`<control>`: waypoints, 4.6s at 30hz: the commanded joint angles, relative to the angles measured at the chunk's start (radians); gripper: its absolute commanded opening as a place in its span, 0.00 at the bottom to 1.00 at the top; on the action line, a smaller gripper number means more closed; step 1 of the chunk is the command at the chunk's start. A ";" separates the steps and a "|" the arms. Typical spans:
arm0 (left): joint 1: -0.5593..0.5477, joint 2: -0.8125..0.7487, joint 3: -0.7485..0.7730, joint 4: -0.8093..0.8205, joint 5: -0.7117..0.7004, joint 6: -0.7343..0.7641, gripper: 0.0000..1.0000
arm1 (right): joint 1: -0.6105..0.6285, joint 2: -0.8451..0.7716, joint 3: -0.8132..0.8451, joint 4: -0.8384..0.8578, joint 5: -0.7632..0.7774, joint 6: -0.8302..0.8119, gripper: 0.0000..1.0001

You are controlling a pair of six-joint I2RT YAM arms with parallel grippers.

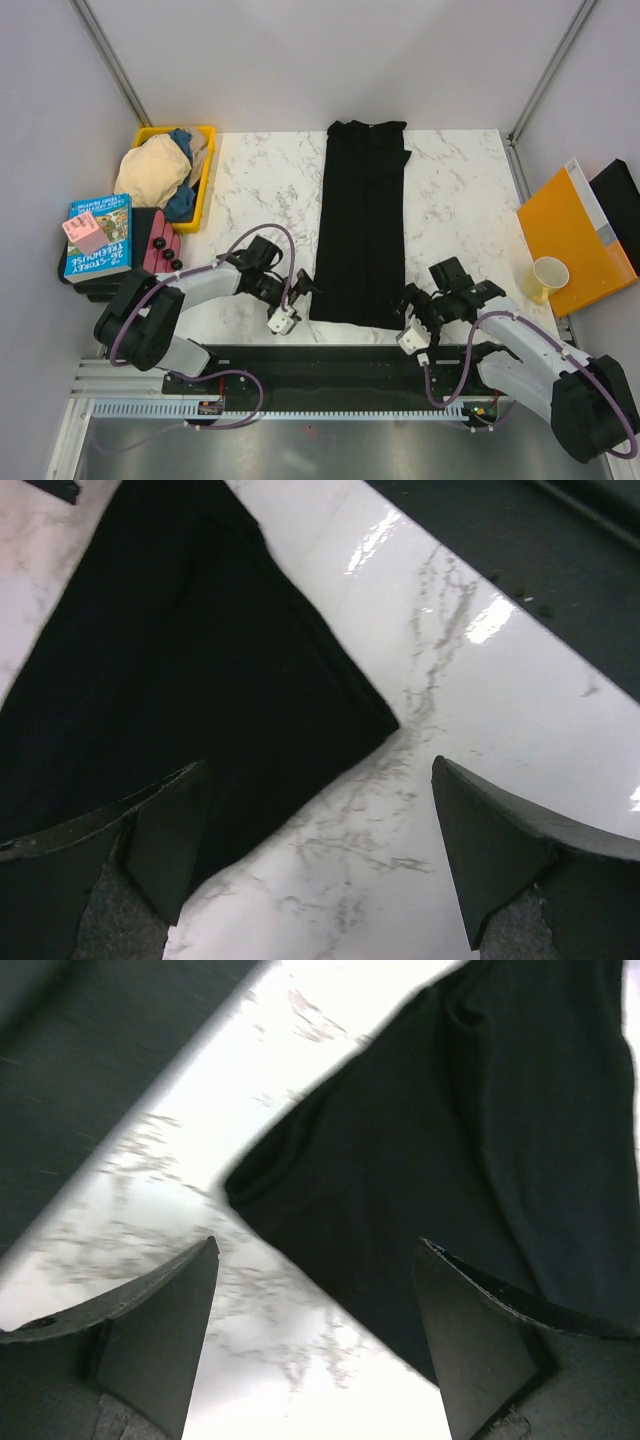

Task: Fold and stack the t-shirts
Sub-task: Grab the bottom of the folded rectangular tshirt with both arms, then fold the folded rectangular tshirt in 1/3 of the way

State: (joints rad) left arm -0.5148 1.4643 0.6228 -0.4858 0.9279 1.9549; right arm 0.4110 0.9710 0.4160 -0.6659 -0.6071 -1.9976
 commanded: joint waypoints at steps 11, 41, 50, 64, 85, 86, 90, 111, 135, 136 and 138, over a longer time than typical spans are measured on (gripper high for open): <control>-0.040 -0.025 -0.147 0.363 -0.092 0.503 0.97 | 0.011 -0.080 -0.014 -0.279 -0.083 -0.198 0.87; -0.062 0.044 -0.029 0.047 -0.017 0.604 0.83 | 0.041 0.067 -0.066 0.071 -0.052 -0.037 0.79; -0.068 0.067 -0.023 0.046 -0.021 0.601 0.39 | 0.041 0.055 -0.065 0.071 -0.051 -0.013 0.78; -0.068 0.042 -0.035 0.047 -0.028 0.570 0.13 | 0.043 0.012 -0.057 0.012 -0.033 0.031 0.30; -0.068 -0.045 0.089 0.046 -0.012 0.211 0.02 | 0.046 0.086 0.197 -0.120 -0.036 0.247 0.00; -0.068 -0.044 0.109 0.047 -0.015 0.182 0.02 | 0.046 0.121 0.236 -0.123 -0.033 0.258 0.00; -0.067 -0.025 0.175 0.046 -0.040 0.105 0.02 | 0.045 0.205 0.328 -0.153 -0.016 0.296 0.00; 0.036 0.223 0.466 0.087 -0.185 -0.028 0.02 | -0.041 0.574 0.682 0.075 0.181 0.507 0.00; 0.108 0.596 0.859 0.217 -0.184 -0.040 0.02 | -0.121 1.015 1.060 0.304 0.305 0.602 0.00; 0.108 0.602 0.865 0.222 -0.182 -0.040 0.02 | -0.121 1.025 1.078 0.304 0.309 0.608 0.00; 0.113 0.625 0.888 0.231 -0.181 -0.044 0.02 | -0.123 1.037 1.084 0.304 0.311 0.605 0.00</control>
State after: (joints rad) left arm -0.4114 2.0514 1.4460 -0.2966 0.7315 1.9293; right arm 0.2958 1.9820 1.4410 -0.3954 -0.3058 -1.4197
